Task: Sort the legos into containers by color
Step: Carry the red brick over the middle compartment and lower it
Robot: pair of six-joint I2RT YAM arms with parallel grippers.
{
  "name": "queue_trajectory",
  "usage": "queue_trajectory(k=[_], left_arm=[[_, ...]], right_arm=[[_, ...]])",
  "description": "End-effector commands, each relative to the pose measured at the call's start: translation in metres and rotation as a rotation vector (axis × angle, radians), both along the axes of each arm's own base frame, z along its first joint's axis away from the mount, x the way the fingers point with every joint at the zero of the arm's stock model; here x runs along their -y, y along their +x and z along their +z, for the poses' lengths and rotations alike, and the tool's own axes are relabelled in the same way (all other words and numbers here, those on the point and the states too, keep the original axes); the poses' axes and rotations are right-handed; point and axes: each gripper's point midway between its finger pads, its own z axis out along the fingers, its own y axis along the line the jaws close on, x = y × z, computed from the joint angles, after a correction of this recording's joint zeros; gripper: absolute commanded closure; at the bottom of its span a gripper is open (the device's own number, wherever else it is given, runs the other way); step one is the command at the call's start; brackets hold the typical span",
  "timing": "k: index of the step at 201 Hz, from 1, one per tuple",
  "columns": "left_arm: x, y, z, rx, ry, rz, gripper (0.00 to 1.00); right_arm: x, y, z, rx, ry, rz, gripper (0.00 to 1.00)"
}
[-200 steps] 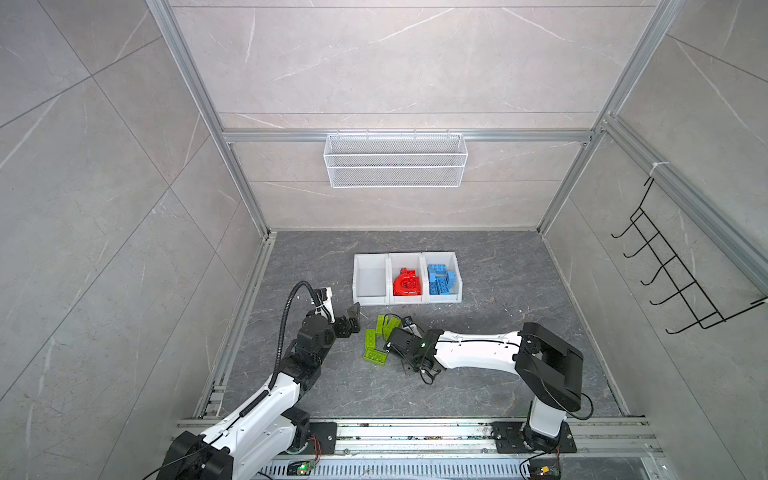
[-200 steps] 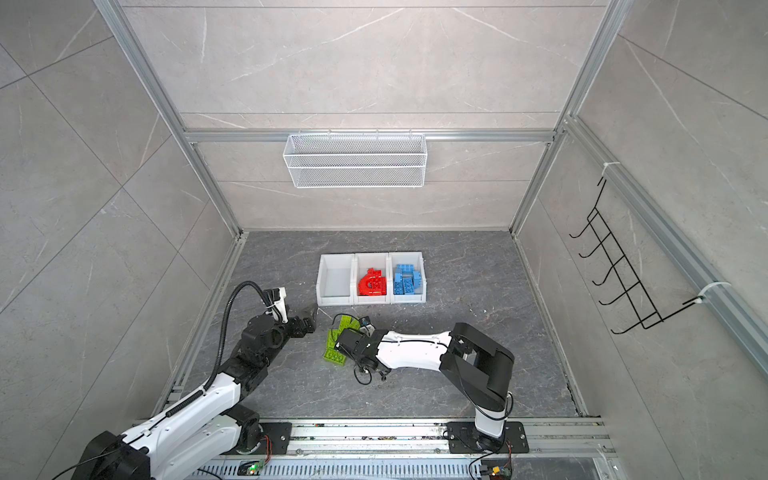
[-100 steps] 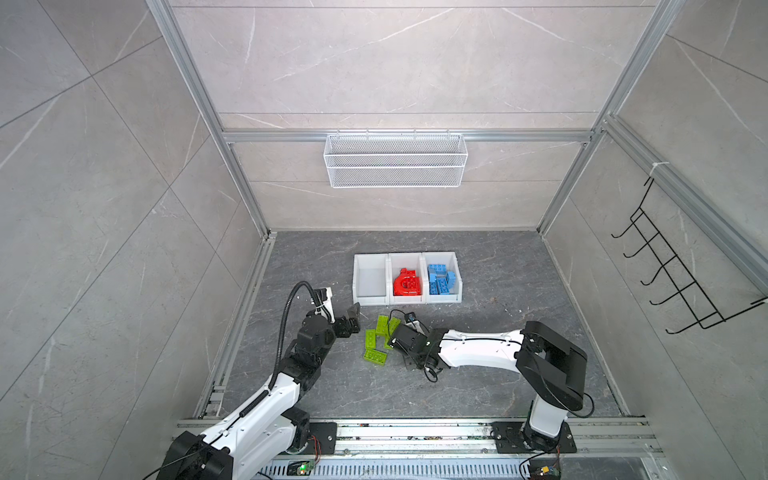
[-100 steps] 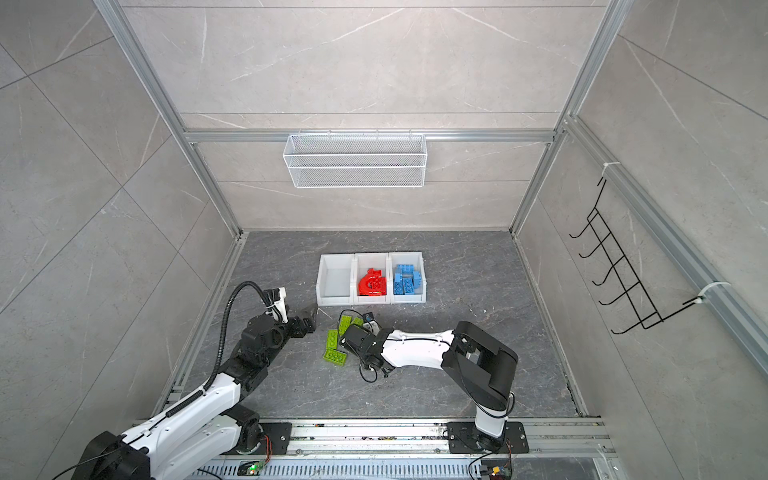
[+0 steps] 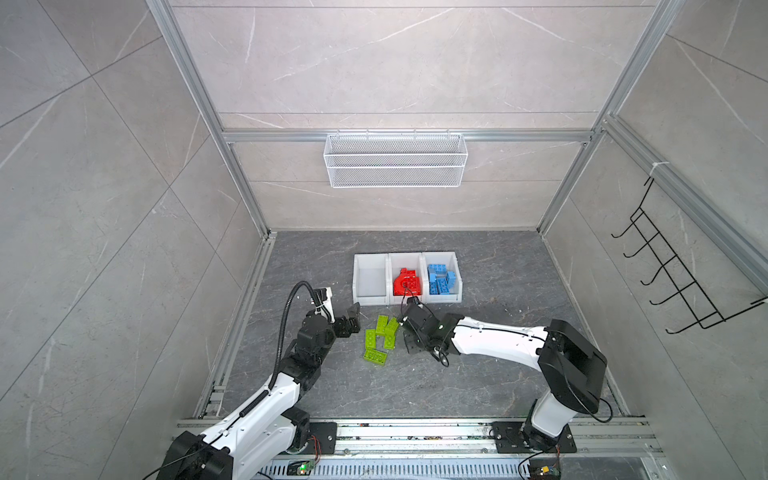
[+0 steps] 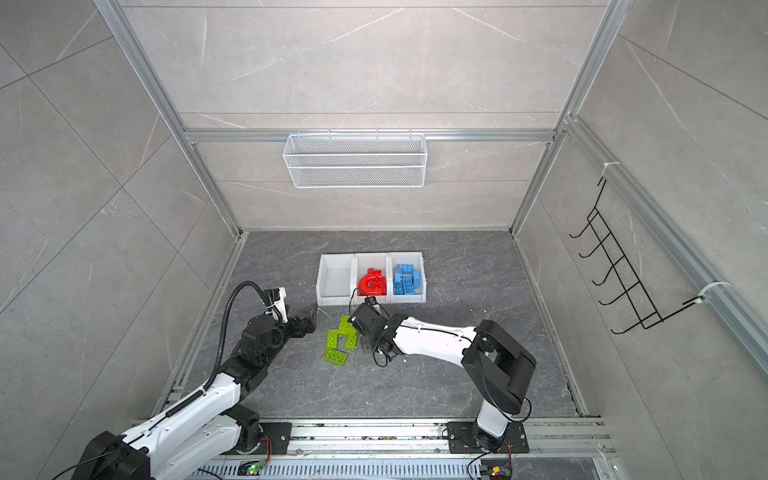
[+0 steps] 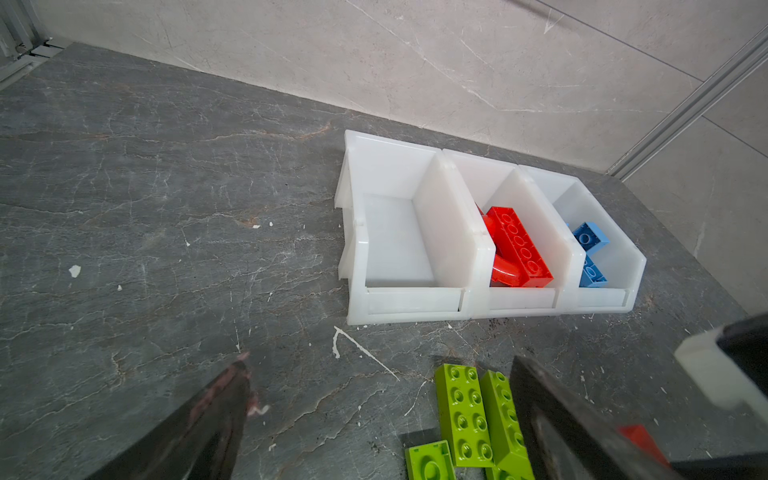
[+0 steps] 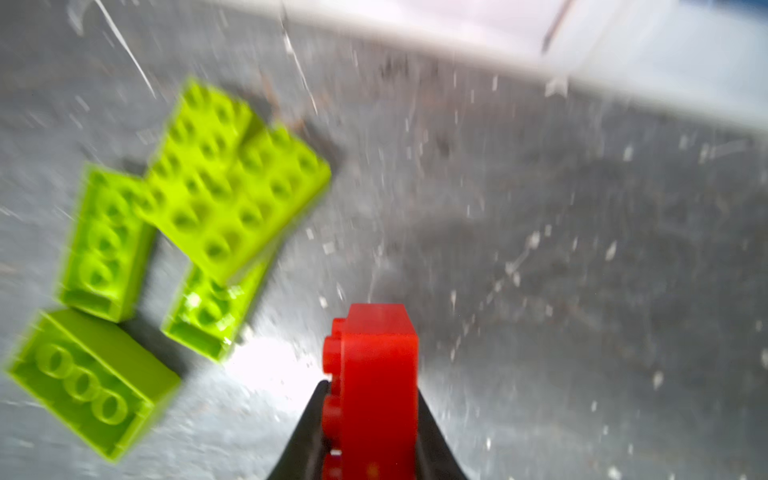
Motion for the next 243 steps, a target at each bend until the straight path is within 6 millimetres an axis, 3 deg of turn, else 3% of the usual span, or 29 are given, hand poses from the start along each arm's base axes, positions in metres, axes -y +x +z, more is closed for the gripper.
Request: queue_trajectory(k=[1, 24, 49, 93, 136, 187, 243], left_arm=[[-0.005, 0.005, 0.022, 0.067, -0.012, 0.028, 0.00], [-0.007, 0.002, 0.025, 0.074, -0.016, 0.034, 0.00], [-0.008, 0.001, 0.027, 0.077, -0.019, 0.036, 0.00], [-0.004, 0.003, 0.026, 0.066, -0.019, 0.022, 0.00], [-0.006, 0.004, 0.024, 0.066, -0.005, 0.028, 0.00], [0.002, 0.008, 0.020, 0.043, -0.004, -0.006, 0.00], [0.021, 0.005, 0.029, 0.040, -0.030, -0.108, 0.00]], right_arm=[[-0.022, 0.043, 0.046, 0.074, 0.127, 0.035, 0.82], [-0.021, 0.094, 0.066, 0.124, 0.160, -0.042, 0.83], [-0.029, 0.133, 0.076, 0.145, 0.181, -0.066, 0.83], [-0.033, 0.184, 0.068, 0.116, 0.233, -0.116, 0.82], [-0.039, 0.200, 0.046, 0.086, 0.258, -0.118, 0.81], [-0.047, 0.200, 0.015, 0.036, 0.287, -0.113, 0.78], [-0.044, 0.200, 0.024, 0.059, 0.297, -0.116, 0.67]])
